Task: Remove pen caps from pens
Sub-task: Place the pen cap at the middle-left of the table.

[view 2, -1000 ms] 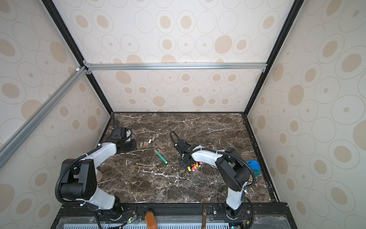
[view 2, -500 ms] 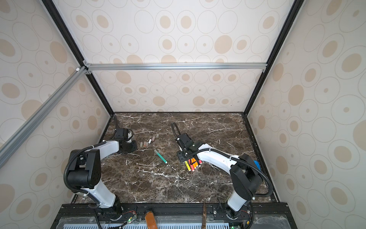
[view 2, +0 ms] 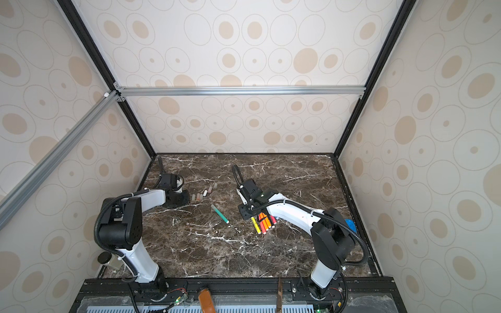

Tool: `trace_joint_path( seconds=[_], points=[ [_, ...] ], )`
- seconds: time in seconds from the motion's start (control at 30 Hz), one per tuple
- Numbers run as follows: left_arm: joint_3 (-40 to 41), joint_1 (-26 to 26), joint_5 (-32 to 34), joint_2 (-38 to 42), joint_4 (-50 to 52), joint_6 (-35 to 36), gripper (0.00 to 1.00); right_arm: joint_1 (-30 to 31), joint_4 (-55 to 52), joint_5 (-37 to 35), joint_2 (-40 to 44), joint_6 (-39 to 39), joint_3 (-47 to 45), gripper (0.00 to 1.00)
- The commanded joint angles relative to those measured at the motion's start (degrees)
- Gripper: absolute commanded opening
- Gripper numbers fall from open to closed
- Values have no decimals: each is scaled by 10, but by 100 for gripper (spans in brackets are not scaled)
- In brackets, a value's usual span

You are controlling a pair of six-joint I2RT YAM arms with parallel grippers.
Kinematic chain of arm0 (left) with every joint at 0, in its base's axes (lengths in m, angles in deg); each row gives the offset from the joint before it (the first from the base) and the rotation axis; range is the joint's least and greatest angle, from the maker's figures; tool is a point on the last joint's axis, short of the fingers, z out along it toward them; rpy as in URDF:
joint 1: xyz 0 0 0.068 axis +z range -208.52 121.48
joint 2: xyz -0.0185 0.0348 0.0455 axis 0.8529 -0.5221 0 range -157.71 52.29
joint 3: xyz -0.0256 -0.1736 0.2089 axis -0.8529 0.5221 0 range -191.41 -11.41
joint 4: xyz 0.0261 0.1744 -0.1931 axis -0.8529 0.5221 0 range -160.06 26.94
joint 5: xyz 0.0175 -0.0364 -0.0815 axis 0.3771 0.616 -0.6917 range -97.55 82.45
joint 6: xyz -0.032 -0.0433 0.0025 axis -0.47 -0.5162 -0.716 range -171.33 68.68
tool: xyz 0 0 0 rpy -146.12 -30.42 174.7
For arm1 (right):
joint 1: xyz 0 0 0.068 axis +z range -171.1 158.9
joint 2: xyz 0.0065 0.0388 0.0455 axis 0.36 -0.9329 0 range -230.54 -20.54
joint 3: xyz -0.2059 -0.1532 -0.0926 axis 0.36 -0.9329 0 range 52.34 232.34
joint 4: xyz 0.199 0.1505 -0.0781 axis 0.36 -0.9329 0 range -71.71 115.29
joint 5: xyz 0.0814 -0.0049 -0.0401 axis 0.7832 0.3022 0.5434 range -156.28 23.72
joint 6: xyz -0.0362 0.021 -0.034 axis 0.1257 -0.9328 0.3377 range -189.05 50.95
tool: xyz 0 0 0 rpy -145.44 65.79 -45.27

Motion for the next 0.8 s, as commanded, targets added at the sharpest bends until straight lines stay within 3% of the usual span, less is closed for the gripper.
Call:
trace_joint_path(
  seconds=[0.0,0.4,0.77],
  points=[
    [-17,4,-9,-10,-8,9,20,5,7,59,-39,37,38,48],
    [-24,4,-17,-16,-16,9,25,36,-7,90,-168,73,153,52],
    [-45,5,3,53,10,-1,25,52,-32,59,-245,85,212,55]
  ],
)
